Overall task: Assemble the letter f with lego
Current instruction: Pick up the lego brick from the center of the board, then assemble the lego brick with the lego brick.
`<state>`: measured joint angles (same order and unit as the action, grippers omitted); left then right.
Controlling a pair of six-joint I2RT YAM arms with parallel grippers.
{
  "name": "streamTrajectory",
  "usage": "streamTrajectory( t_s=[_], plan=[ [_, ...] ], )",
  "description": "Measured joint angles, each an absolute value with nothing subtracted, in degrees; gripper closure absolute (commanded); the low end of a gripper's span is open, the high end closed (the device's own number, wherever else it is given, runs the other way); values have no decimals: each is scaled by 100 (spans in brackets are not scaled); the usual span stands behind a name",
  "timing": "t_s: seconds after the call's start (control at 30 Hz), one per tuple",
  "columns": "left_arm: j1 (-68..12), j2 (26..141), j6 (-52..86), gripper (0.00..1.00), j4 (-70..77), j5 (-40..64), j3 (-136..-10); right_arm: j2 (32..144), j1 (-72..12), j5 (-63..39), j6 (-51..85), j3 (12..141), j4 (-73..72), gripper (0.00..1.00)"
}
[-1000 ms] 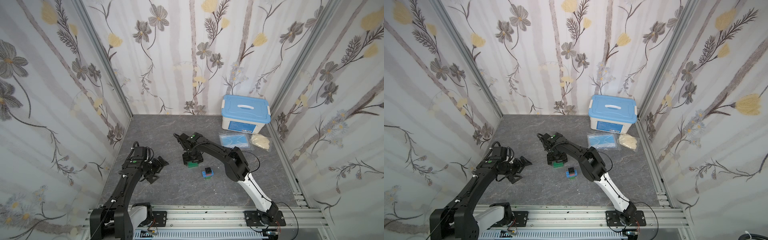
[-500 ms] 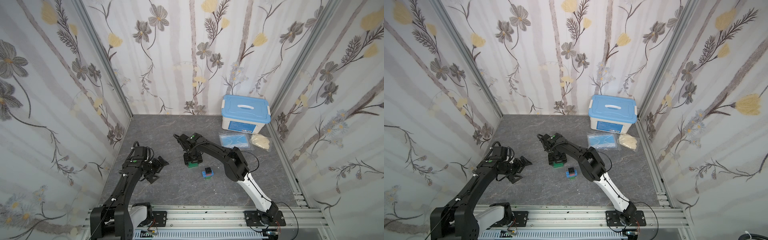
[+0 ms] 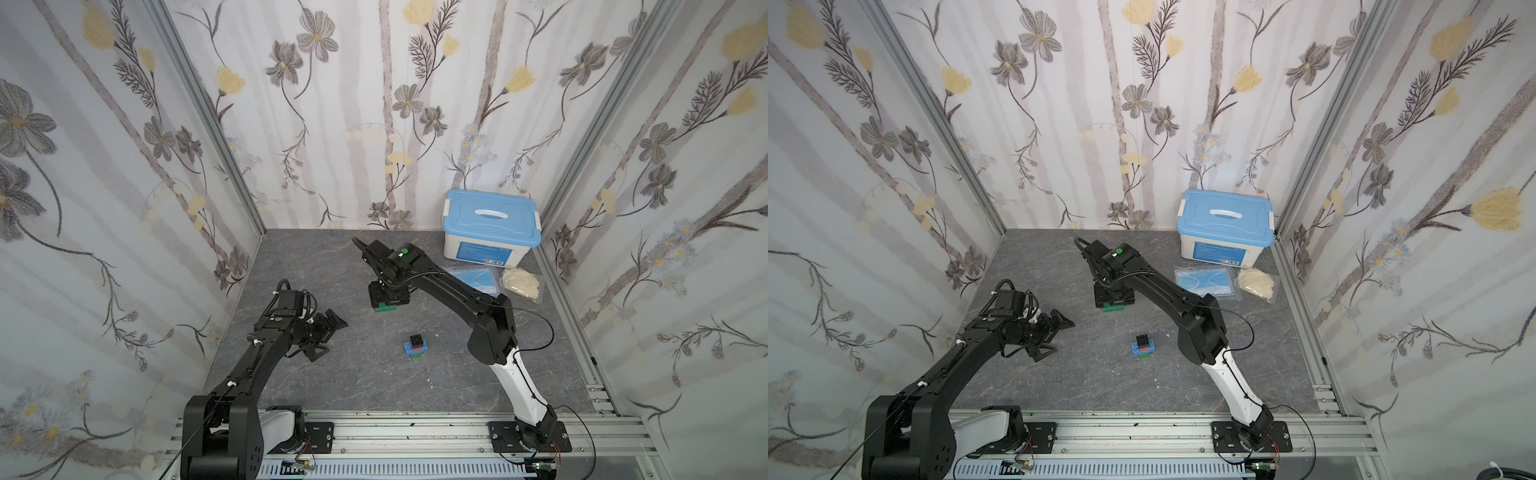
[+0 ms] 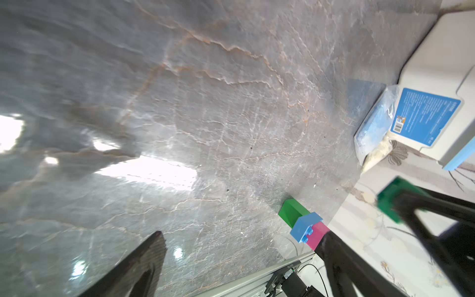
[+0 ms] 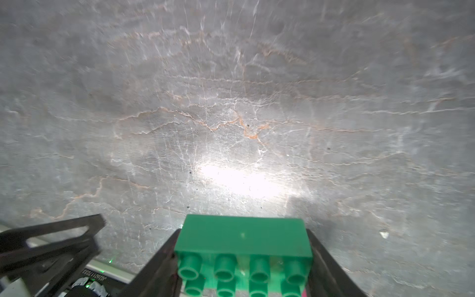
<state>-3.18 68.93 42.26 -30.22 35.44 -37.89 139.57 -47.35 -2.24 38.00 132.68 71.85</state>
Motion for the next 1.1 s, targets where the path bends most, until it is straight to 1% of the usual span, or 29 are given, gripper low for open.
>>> streamTrajectory(
  t_s=[0.13,0.27,0.4,0.6,0.7,0.87,1.03,1.1],
  plan=[
    [-851,7363,4412,6,-2296,3839,-3710,13200,-4611,-93,3691,12783,7312,36],
    [-1282,7769,4565,11,-1492,3977,-3586,12372,-4508,-172,3658,11703,7284,35],
    [-1621,8204,4912,16,-388,4213,-3229,11655,-4390,-139,3706,10573,7164,35],
    [-2368,8864,5137,29,926,4587,-3326,11113,-4431,-281,3811,9448,6899,35],
    [-2547,9065,5275,38,1446,4727,-3321,11052,-4462,-292,3837,9271,6801,35],
    [-2615,9330,5621,50,2373,4893,-3055,11032,-4528,-456,3859,9220,6613,36],
    [-2722,9555,6016,59,3284,5041,-2902,11074,-4569,-558,3861,9198,6521,36],
    [-2740,9677,6187,60,3669,5087,-2823,11074,-4580,-585,3859,9172,6486,36]
  ],
)
